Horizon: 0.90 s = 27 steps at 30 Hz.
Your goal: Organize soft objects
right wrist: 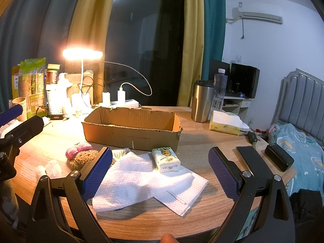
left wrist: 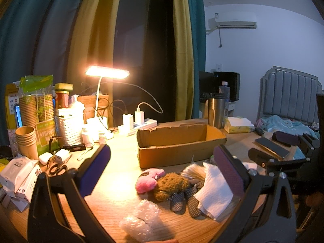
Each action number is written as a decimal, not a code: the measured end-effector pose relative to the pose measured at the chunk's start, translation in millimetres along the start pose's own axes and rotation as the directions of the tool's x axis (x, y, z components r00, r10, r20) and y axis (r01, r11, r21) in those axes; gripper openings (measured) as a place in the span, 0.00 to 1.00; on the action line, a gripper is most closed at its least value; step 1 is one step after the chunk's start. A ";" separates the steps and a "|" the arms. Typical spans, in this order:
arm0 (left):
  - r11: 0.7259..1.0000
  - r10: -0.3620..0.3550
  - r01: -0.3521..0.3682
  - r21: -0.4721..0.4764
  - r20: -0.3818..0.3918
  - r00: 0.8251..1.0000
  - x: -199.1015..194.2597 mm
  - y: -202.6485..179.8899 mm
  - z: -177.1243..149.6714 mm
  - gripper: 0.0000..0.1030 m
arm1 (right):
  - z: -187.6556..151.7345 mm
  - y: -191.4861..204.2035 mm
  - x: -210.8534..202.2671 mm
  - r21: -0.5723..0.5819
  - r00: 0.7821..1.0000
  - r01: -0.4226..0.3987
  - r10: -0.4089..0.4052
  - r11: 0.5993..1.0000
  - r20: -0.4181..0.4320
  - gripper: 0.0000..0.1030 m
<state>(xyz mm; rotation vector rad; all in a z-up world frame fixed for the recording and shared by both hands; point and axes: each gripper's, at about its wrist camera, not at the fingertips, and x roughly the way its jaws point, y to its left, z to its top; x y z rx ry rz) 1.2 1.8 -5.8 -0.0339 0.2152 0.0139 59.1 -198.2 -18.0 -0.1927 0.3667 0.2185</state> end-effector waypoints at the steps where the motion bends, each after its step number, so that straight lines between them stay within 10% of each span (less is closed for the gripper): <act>1: 1.000 0.001 -0.001 0.000 0.000 1.000 -0.4 -0.1 -0.2 1.00 | 0.1 0.1 0.0 0.000 1.000 0.000 0.000 1.000 0.000 0.95; 27: 1.000 0.000 0.000 -0.001 -0.001 1.000 0.3 0.8 0.2 1.00 | -1.7 1.0 1.6 -0.002 1.000 0.001 -0.001 1.000 -0.004 0.95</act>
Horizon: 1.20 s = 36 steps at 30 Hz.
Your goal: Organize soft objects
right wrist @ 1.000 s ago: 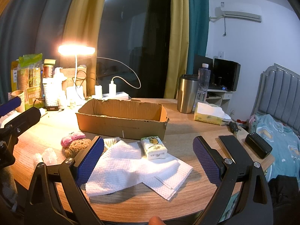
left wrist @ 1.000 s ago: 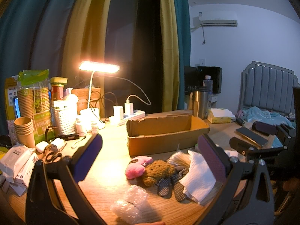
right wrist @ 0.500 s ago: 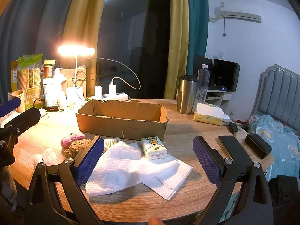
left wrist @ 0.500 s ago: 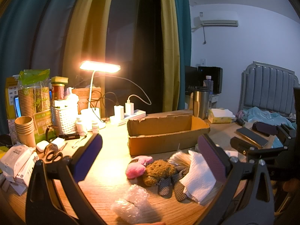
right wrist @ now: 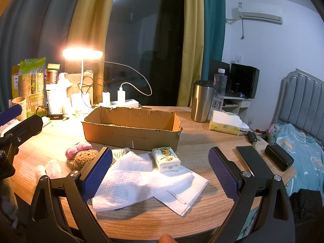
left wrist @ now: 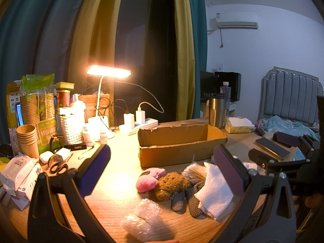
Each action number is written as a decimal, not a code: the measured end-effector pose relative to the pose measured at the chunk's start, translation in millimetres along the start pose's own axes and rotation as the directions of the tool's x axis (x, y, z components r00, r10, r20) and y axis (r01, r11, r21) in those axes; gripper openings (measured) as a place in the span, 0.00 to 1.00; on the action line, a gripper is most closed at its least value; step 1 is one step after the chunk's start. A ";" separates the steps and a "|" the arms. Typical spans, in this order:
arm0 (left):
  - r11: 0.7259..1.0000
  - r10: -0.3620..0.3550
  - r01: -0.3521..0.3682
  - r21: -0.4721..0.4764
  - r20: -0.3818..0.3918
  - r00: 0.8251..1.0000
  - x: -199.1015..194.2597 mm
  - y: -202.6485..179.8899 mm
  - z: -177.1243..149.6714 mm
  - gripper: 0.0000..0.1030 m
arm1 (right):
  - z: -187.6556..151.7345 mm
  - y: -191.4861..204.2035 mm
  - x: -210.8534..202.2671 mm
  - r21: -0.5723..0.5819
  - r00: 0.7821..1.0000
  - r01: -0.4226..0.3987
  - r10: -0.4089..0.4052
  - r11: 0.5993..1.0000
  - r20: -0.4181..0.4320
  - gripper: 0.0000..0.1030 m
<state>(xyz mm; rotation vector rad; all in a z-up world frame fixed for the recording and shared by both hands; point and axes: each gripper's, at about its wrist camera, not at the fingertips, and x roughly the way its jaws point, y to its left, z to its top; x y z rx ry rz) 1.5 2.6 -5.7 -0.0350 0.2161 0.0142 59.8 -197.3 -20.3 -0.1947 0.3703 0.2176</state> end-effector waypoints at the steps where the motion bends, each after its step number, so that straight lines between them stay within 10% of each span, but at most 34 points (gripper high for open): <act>1: 1.000 0.000 0.000 0.000 -0.001 1.000 -0.2 0.0 -0.2 1.00 | -0.1 0.0 -0.1 0.000 1.000 0.000 0.000 1.000 0.000 0.95; 23: 1.000 0.015 -0.015 0.010 -0.026 1.000 -1.1 2.4 -8.1 1.00 | -4.1 1.9 1.2 -0.002 1.000 -0.005 0.005 1.000 -0.010 0.95; 36: 0.997 0.072 -0.068 0.025 -0.198 0.978 14.5 21.4 -44.0 1.00 | -23.8 13.8 12.2 -0.015 0.997 -0.027 0.026 1.000 -0.076 0.95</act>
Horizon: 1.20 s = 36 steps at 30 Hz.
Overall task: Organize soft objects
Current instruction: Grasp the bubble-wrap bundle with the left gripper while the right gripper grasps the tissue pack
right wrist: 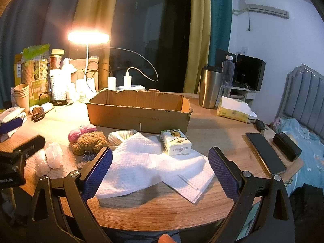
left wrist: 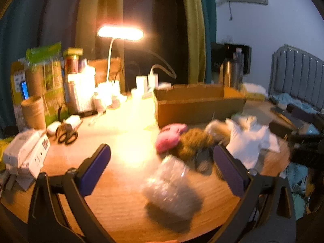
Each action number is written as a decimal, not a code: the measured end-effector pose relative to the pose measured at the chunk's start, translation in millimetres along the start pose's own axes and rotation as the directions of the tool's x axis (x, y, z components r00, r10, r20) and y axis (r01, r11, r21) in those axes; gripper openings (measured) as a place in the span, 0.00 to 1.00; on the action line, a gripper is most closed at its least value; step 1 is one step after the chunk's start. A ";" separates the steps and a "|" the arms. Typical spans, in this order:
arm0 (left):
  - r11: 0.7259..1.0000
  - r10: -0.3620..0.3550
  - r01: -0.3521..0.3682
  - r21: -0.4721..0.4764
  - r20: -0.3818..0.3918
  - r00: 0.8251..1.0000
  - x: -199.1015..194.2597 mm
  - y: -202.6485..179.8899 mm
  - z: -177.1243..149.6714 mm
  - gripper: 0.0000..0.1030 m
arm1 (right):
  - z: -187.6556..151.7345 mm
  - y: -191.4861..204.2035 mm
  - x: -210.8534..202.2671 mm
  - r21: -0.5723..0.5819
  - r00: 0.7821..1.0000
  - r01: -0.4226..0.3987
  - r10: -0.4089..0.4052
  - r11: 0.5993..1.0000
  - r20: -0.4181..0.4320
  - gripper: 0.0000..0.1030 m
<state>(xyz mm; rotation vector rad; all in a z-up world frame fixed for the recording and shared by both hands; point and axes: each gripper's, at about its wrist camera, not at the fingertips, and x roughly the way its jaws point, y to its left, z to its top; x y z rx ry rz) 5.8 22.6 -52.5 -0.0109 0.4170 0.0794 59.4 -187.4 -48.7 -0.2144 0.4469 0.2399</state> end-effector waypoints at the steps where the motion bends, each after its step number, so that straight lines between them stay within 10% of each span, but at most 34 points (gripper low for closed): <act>1: 1.000 0.002 -0.002 -0.001 -0.023 1.000 3.9 1.7 -3.3 1.00 | -0.8 -0.1 0.8 0.001 1.000 0.001 -0.001 1.000 -0.004 0.95; 11: 0.999 -0.036 0.034 -0.009 -0.196 0.980 36.7 4.7 -21.4 0.95 | -2.3 -14.4 18.5 0.005 0.999 0.036 -0.036 0.999 -0.030 0.95; 23: 0.996 -0.080 0.087 0.009 -0.304 0.949 57.5 0.9 -32.6 0.51 | 7.2 -21.3 96.7 -0.063 0.987 0.019 -0.029 0.998 -0.159 0.94; 36: 0.991 -0.132 0.132 -0.020 -0.301 0.945 60.9 3.5 -33.2 0.44 | 11.0 -45.6 125.0 0.087 0.956 -0.067 0.089 0.994 -0.279 0.64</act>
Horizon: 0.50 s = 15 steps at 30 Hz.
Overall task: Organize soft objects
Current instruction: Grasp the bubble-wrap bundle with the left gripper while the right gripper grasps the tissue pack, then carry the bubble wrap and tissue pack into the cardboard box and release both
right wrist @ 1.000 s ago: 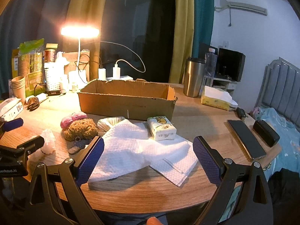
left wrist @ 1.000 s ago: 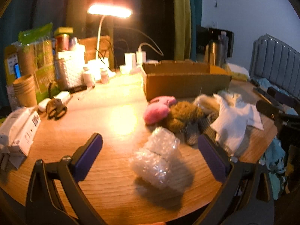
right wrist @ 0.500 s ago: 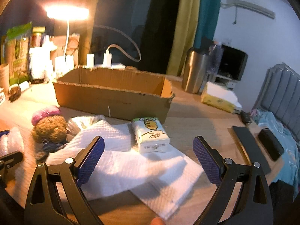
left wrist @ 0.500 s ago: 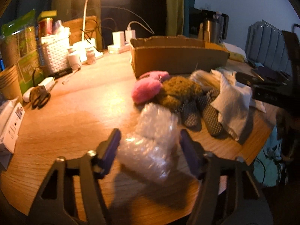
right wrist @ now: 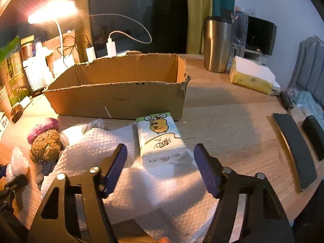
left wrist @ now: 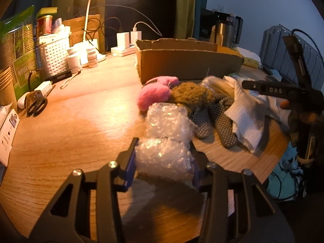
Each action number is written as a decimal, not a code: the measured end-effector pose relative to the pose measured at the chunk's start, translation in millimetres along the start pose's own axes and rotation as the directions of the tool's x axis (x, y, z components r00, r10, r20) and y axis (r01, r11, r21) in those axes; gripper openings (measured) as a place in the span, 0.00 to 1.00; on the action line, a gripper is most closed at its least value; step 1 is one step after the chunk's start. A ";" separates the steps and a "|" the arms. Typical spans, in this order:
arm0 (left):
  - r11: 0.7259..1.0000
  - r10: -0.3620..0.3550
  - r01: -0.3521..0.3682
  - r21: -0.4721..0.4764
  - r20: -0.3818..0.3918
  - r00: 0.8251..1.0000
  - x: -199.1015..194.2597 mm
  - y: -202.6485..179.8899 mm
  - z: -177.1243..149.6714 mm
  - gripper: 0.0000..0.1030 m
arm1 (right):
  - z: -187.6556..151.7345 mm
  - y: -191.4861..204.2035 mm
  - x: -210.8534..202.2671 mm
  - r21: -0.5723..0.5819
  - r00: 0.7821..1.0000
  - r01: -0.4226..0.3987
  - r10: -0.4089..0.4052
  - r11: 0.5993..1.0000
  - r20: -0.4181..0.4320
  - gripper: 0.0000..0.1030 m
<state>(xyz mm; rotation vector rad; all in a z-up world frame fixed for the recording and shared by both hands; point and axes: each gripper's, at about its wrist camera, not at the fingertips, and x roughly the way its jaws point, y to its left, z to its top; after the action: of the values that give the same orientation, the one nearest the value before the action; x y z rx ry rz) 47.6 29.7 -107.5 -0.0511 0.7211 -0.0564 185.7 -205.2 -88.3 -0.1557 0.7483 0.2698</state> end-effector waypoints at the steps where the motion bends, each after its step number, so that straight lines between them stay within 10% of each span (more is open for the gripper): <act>1: 1.000 -0.003 0.003 -0.001 0.004 1.000 -0.8 0.1 0.7 0.44 | 1.0 -0.2 1.5 0.001 1.000 -0.002 0.002 1.000 -0.004 0.62; 15: 0.999 -0.033 0.032 0.012 0.102 0.994 -18.8 3.3 20.4 0.43 | 1.9 2.1 -4.6 -0.032 1.000 -0.001 0.002 0.999 0.023 0.48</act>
<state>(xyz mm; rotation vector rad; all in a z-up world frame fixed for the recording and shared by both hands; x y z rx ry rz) 47.1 34.9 -80.0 -0.0555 0.6172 -0.0877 183.1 -203.6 -83.9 -0.1822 0.7214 0.2849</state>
